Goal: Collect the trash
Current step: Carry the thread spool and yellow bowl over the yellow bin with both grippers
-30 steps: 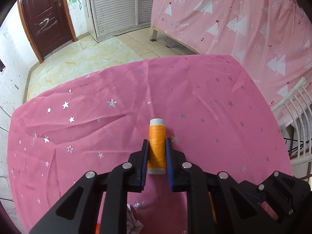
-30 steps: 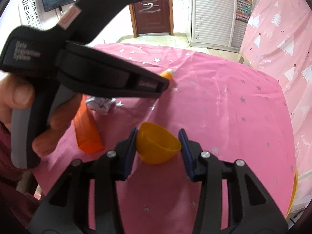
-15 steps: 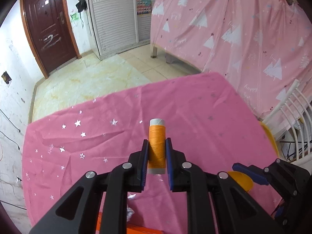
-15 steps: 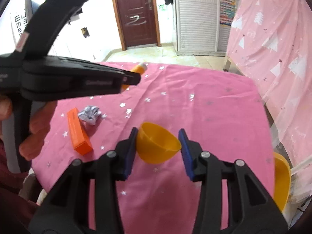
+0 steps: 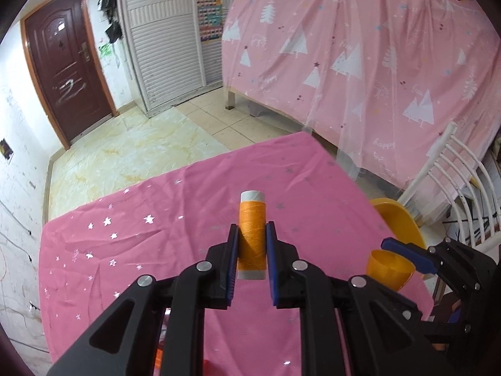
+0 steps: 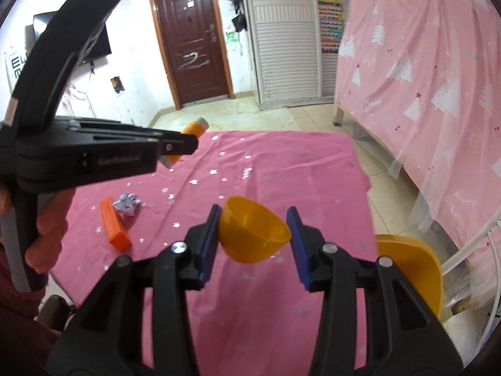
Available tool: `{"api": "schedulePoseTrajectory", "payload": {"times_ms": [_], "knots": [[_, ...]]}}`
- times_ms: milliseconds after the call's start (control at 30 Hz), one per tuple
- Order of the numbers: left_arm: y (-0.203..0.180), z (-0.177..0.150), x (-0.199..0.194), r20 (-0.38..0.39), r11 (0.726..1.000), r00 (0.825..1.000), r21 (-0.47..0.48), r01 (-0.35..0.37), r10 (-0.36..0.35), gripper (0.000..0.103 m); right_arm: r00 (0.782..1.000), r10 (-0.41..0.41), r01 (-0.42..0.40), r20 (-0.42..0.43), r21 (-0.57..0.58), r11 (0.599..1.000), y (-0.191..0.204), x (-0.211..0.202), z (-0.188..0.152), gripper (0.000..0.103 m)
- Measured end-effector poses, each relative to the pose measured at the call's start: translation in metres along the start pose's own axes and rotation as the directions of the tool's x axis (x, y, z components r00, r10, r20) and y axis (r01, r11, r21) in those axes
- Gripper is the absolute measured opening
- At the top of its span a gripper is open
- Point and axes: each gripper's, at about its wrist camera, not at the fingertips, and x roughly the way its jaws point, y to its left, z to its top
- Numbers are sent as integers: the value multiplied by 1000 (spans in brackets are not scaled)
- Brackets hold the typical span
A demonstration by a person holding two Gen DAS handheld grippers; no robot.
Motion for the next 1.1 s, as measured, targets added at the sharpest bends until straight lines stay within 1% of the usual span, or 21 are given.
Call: {"api": "schedulePoseTrajectory", "payload": {"times_ms": [400,667,800,967,1100], "knots": [[-64,12,4,-7,997,999,68,45,-44,11,997,-50,46,51,87,995,-57,-25,-12,40],[-109,15,17,-38,991,995,96,92,-89,11,992,-109,97,67,163,982,-103,-38,-26,40],[-130,14,23,-58,987,992,111,118,-112,11,989,-138,121,60,221,968,-131,-38,-36,40],[-157,18,37,-86,982,987,123,144,-134,11,988,-145,128,46,266,956,-156,-33,-47,40],[-176,22,55,-126,977,978,112,180,-166,11,988,-153,140,20,301,943,-174,-25,-57,41]]}}
